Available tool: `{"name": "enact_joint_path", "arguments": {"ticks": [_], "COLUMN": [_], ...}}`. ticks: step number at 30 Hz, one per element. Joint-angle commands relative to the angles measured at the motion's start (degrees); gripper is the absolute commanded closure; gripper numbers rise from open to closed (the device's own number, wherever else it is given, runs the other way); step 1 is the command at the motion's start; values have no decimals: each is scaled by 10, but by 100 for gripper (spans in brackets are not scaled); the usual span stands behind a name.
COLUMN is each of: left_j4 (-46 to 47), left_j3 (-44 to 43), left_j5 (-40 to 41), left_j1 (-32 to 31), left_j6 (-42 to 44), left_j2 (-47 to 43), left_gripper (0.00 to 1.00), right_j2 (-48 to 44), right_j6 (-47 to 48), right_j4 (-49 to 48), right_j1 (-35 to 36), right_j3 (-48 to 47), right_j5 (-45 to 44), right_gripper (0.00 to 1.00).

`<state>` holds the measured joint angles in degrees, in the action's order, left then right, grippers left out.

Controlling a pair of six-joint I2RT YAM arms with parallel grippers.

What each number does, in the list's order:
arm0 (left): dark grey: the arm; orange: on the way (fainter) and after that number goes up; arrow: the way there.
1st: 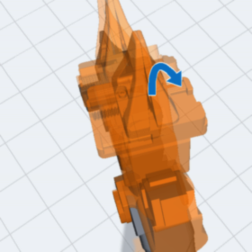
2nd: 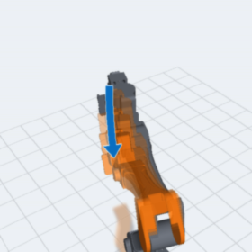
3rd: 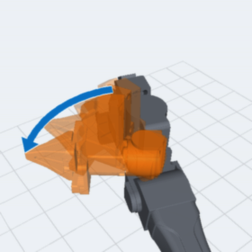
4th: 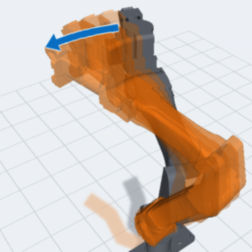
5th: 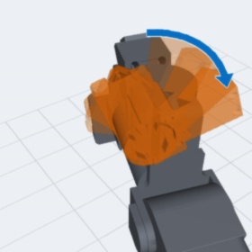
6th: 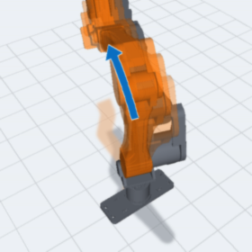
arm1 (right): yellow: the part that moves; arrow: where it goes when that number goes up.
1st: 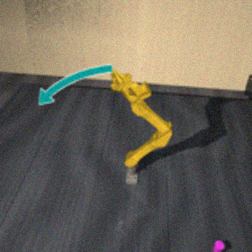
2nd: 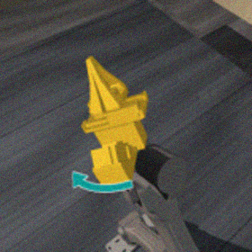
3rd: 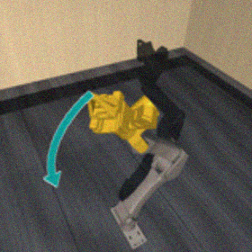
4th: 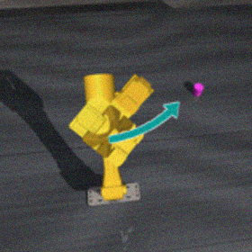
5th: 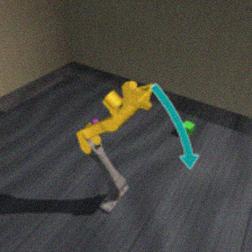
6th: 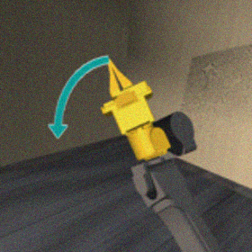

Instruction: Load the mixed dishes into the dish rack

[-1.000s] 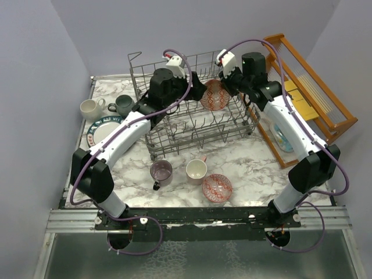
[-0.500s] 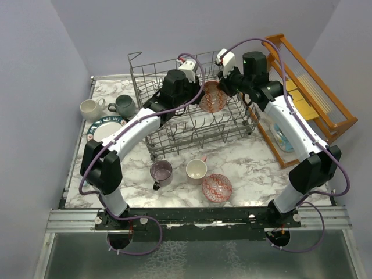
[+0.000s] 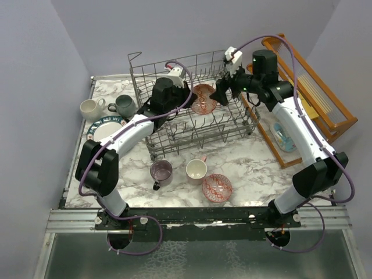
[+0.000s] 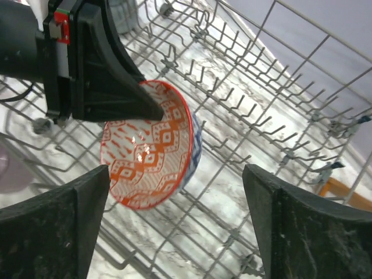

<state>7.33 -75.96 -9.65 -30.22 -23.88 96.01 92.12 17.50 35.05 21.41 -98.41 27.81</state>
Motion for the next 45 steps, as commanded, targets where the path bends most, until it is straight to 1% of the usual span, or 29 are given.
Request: {"name": "enact_joint_path", "arguments": {"ticks": [1, 7, 11, 14, 23, 26, 28, 39, 45], "left_j4": [166, 234, 255, 267, 296, 304, 306, 323, 322], "left_j3": [31, 55, 61, 62, 70, 71, 72, 69, 67], "left_j5": [-68, -110, -114, -118, -117, -118, -118, -127, -129], "left_j1": [20, 25, 26, 26, 28, 28, 28, 28, 28], "left_j6": [-46, -76, -88, -95, -108, -114, -115, -140, -149], "left_j2": [-50, -53, -52, -50, -45, -43, -43, -27, -22], "left_gripper": [100, 100, 100, 100, 100, 100, 100, 100, 100], "right_j2": [-24, -14, -6, -1, 12, 19, 24, 32, 26], "right_j6": [-77, -194, -255, -283, -354, -374, -377, -426, -415], "right_j4": [-1, -48, -79, -98, -136, -146, -143, -173, -165], "right_j1": [-31, -42, -44, -44, -44, -44, -44, -44, -44], "right_j3": [2, 34, 53, 66, 93, 99, 97, 103, 93], "right_j5": [105, 160, 231, 250, 288, 292, 285, 296, 257], "right_gripper": [1, 0, 0, 0, 6, 5, 0, 0, 0]}}
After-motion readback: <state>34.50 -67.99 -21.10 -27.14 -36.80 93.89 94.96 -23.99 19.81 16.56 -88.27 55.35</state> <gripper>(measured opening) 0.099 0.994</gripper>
